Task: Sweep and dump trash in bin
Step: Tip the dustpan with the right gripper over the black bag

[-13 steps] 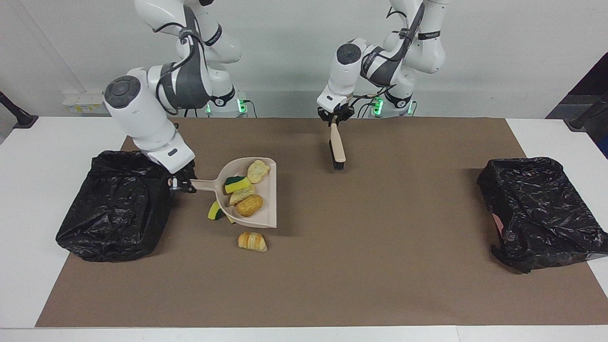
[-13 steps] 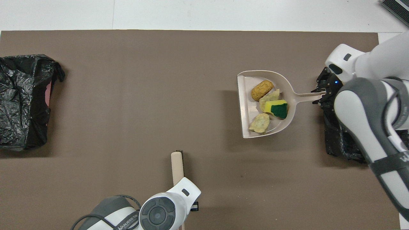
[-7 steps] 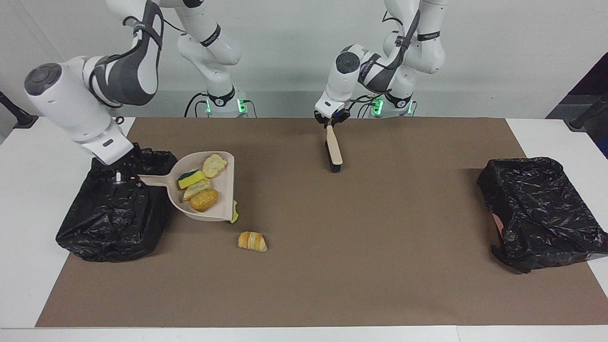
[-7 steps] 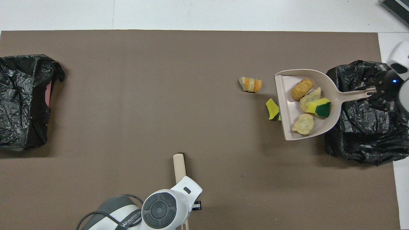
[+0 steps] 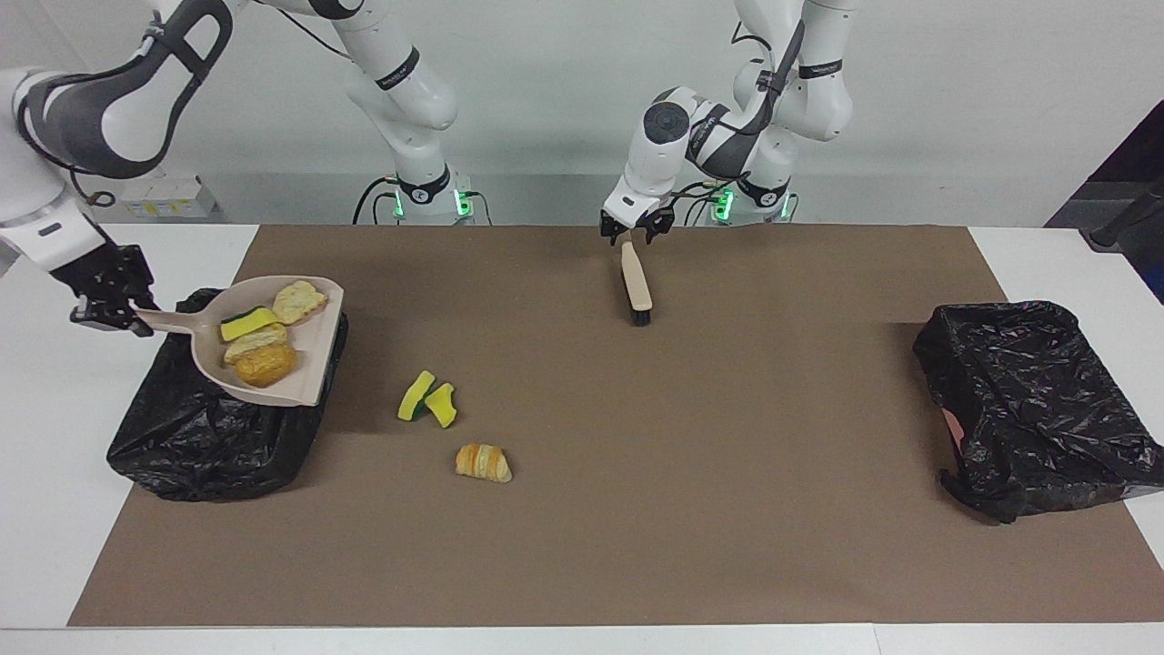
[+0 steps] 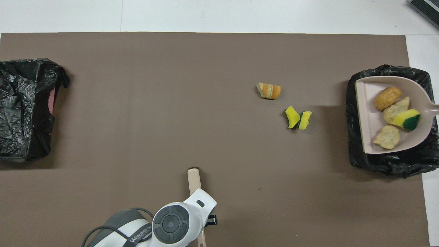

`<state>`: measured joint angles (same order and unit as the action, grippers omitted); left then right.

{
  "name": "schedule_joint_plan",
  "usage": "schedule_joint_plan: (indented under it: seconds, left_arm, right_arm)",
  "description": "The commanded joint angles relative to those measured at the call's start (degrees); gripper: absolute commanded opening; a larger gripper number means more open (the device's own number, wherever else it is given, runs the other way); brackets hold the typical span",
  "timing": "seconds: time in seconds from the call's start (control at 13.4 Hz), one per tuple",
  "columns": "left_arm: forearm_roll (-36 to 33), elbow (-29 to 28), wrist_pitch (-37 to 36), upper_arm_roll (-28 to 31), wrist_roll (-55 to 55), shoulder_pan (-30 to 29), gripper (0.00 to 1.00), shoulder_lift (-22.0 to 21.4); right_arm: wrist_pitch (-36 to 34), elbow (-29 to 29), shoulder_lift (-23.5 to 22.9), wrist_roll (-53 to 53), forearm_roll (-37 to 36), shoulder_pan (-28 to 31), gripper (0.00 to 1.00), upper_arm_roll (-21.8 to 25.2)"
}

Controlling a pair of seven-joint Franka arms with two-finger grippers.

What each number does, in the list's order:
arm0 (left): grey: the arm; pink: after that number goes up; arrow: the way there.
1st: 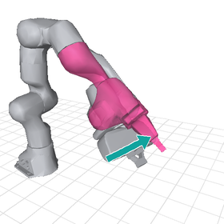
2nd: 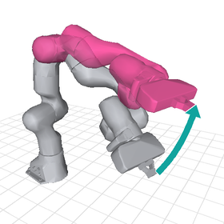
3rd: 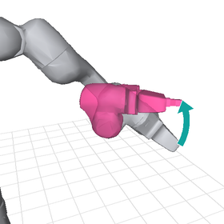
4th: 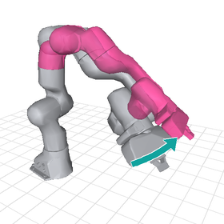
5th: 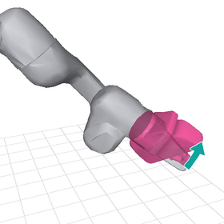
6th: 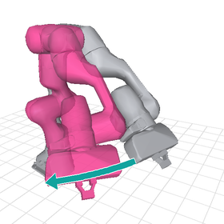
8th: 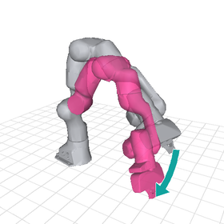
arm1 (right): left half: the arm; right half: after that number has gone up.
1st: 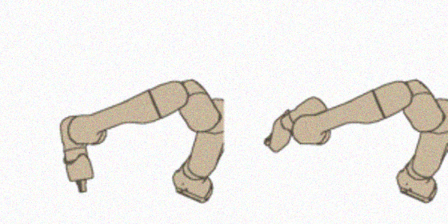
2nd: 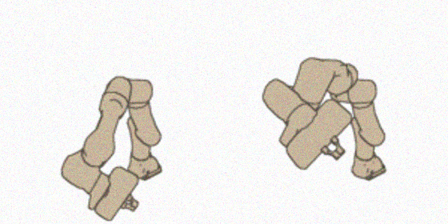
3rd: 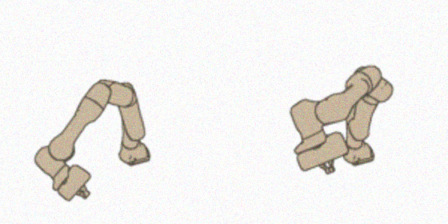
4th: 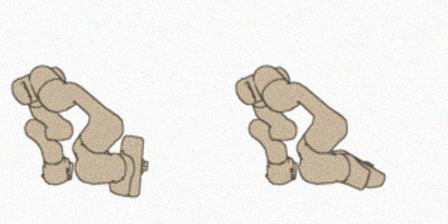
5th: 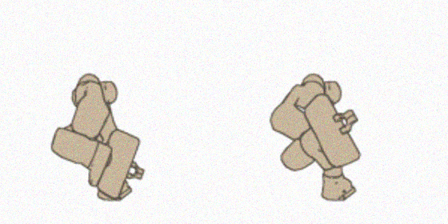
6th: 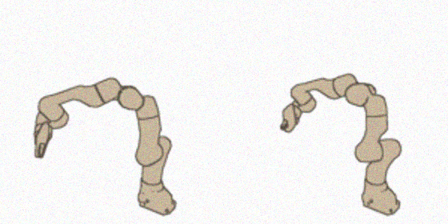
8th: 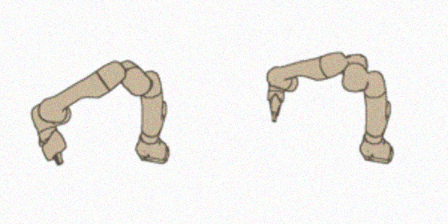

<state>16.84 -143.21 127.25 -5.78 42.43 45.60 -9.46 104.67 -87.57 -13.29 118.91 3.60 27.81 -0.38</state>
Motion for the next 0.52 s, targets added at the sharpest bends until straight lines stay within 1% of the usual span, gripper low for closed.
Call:
schedule_joint_plan:
  seconds: [0.0, 0.07, 0.15, 0.22, 0.3, 0.45]
  left_arm:
    - [0.8, -0.1, 0.2, 1.0, -0.5, 0.7, 1.00, 0.1]
    - [0.7, 0.3, 0.3, 1.2, -0.4, 0.0, 1.00, 0.6]
    - [-0.5, 1.7, 0.2, 1.4, -0.5, -2.7, 1.00, 0.7]
    - [-3.4, 4.1, 0.0, 1.3, -0.6, -7.5, 1.00, 0.8]
    - [-6.7, 6.5, -0.3, 1.2, -0.6, -11.1, 1.00, 1.5]
    - [-10.2, 9.3, -1.4, 1.3, -0.8, -17.4, 1.00, 1.6]
  right_arm:
    - [2.5, 2.8, -1.6, -0.3, -4.3, 0.0, 0.00, 0.4]
    - [4.0, 2.6, -1.6, -1.9, -9.5, -0.2, 0.00, 0.0]
    - [5.3, 2.2, -1.5, -3.8, -14.6, -1.1, 0.00, -0.2]
    - [7.0, 1.4, -1.3, -7.2, -20.1, -1.7, 0.00, -0.3]
    - [7.3, 0.6, -1.1, -9.5, -24.1, -2.8, 0.00, -0.3]
    - [7.2, 0.6, -0.8, -11.8, -31.9, -4.4, 0.00, -0.3]
